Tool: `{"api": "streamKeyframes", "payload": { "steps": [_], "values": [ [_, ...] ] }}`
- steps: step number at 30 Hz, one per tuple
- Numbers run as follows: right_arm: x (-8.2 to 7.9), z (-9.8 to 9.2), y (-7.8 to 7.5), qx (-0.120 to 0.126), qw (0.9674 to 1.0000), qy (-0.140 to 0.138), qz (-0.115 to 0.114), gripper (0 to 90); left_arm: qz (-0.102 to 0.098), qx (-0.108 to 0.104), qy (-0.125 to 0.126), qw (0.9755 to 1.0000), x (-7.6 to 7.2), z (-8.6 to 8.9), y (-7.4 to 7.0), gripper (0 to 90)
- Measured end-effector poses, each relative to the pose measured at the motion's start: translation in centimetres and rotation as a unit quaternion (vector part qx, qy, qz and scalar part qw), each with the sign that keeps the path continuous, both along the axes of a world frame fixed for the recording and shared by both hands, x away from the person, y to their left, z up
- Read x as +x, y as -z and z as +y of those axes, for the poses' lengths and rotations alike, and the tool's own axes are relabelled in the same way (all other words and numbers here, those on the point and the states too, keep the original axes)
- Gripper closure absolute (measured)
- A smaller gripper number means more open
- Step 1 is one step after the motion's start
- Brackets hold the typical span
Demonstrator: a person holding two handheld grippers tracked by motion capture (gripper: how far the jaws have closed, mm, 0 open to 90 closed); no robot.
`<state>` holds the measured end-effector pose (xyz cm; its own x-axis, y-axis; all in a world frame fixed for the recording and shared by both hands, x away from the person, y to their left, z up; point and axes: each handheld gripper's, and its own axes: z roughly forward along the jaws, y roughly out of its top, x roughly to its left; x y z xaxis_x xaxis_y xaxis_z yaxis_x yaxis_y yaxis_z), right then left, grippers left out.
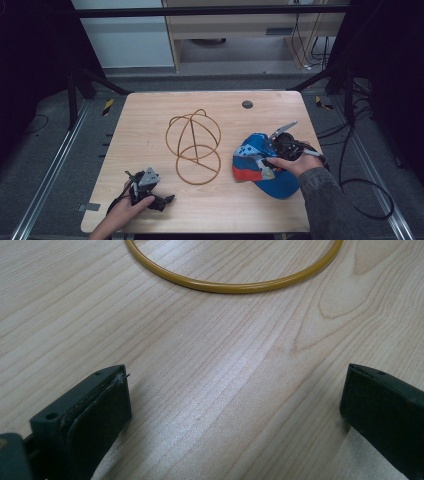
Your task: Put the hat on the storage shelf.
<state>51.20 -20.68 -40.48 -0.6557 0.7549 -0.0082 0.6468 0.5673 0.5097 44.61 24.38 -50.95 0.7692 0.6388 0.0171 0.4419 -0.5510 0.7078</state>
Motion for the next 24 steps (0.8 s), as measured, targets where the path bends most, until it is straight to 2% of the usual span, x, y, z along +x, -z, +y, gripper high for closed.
{"api": "streamKeyframes", "payload": {
  "steps": [5, 8, 15, 17, 18, 19, 24],
  "values": [
    [0.9, 0.0, 0.7, -0.006, 0.9998, 0.011, 0.018, 43.0, 0.0, 0.0, 0.001, 1.0, 0.0, 0.0, 0.0, 0.0],
    [1.0, 0.0, 0.8, -0.004, 0.9998, 0.008, 0.018, 45.2, 0.0, 0.0, 0.001, 1.0, 0.0, 0.0, 0.0, 0.0],
    [1.1, 0.2, 1.4, -0.004, 0.9994, 0.003, 0.034, 56.0, 0.0, 0.0, 0.001, 1.0, 0.0, 0.0, 0.0, 0.0],
    [1.0, 0.2, 1.7, -0.003, 0.9992, 0.0, 0.04, 66.0, 0.0, 0.0, 0.001, 1.0, 0.0, 0.0, 0.0, 0.0],
    [1.0, 0.2, 1.7, -0.003, 0.9992, 0.0, 0.04, 66.0, 0.0, 0.0, 0.001, 1.0, 0.0, 0.0, 0.0, 0.0],
    [1.1, 0.2, 1.9, 0.003, 0.9989, -0.003, 0.047, 76.5, 0.0, 0.0, 0.001, 1.0, 0.0, 0.0, 0.0, 0.0],
    [1.0, -0.1, 1.8, 0.014, 0.9986, -0.001, 0.05, 89.2, 0.0, 0.0, 0.002, 1.0, 0.0, 0.0, 0.0, 0.0]
  ]
}}
